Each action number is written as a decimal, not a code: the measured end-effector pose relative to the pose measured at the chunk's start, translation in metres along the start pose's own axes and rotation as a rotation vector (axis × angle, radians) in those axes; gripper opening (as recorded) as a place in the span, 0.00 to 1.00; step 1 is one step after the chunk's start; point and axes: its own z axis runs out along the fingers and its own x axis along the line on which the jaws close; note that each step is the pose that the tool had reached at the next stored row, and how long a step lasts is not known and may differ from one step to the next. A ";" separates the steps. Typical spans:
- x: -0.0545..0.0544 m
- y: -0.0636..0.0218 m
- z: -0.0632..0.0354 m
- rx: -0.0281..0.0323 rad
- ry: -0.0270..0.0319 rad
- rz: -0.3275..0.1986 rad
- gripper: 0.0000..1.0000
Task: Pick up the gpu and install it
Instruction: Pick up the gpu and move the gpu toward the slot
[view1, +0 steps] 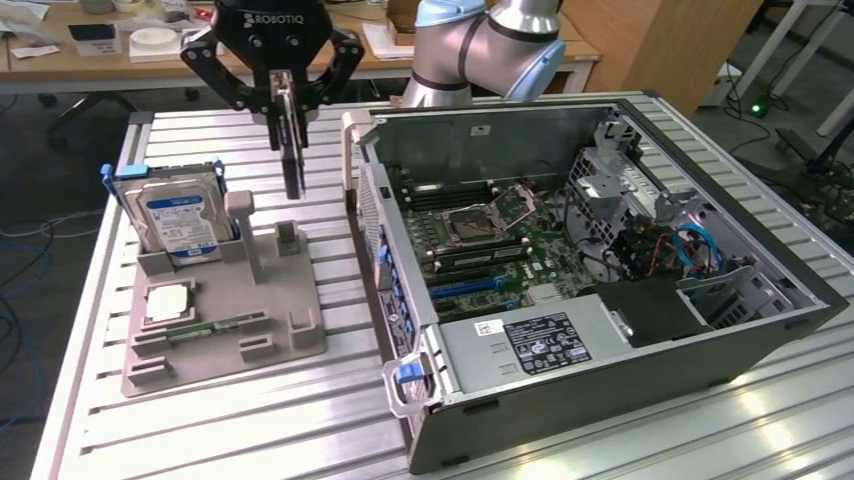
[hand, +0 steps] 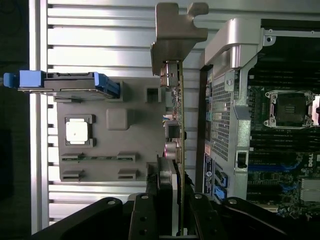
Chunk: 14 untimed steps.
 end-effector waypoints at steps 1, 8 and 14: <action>-0.001 0.0000 0.0000 0.0000 0.0001 0.000 0.28; -0.005 0.0000 0.0000 -0.0001 0.0000 0.000 0.28; -0.008 0.0000 0.0000 -0.0001 0.0000 0.000 0.28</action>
